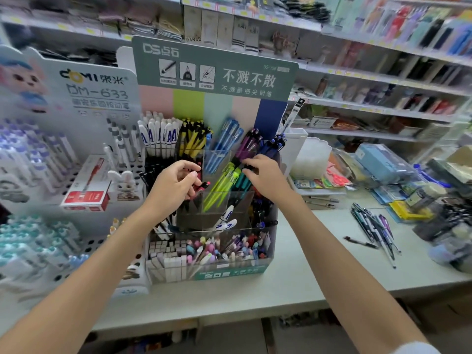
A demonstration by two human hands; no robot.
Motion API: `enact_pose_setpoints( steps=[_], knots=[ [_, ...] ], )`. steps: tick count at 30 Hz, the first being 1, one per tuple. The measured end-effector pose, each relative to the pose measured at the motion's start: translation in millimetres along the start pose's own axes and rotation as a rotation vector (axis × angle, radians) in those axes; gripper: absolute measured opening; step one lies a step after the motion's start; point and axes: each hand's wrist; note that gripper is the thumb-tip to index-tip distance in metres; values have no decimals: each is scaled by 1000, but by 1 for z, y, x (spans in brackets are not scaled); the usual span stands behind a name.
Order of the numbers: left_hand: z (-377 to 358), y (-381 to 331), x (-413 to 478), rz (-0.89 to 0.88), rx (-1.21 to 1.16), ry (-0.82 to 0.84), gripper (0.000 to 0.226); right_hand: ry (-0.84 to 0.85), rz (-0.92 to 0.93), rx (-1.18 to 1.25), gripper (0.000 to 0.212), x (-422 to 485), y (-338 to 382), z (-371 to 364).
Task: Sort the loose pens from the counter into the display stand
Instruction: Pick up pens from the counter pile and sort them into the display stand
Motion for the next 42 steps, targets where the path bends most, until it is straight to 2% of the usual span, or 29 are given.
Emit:
enact_pose_setpoints(
  steps=[2, 11, 15, 20, 23, 28, 31, 34, 38, 42],
  knots=[
    [2, 0, -1, -11, 20, 14, 16, 41, 17, -7, 28, 2, 3, 2],
    [5, -1, -7, 5, 37, 61, 15, -60, 30, -100, 26, -8, 0, -9],
    [7, -1, -8, 4, 71, 86, 14, 41, 7, -72, 35, -17, -3, -9],
    [-1, -4, -3, -39, 141, 107, 13, -242, -86, 180, 35, -40, -12, 8],
    [-20, -12, 2, -127, 251, 150, 10, -254, -162, 184, 27, -64, -39, 26],
    [-101, -46, 8, -272, 433, 295, 14, -190, -392, 87, 22, -110, -123, 70],
    [-176, -64, 4, -387, 582, 418, 23, -4, -534, -165, 30, -142, -191, 100],
    [-265, -66, -2, -499, 857, 596, 34, 177, -601, -415, 37, -177, -264, 123],
    [-370, -47, -14, -274, 816, 712, 34, 226, -679, -307, 34, -213, -350, 142],
    [-440, -20, -23, -109, 772, 778, 34, 238, -714, -168, 33, -228, -413, 152]
  ],
)
Point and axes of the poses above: each hand's wrist, its own x-axis towards the middle knuckle, its own z-axis out of the back of the hand, y = z × x, and after that the axes turned 11 degrees about -z, right-handed
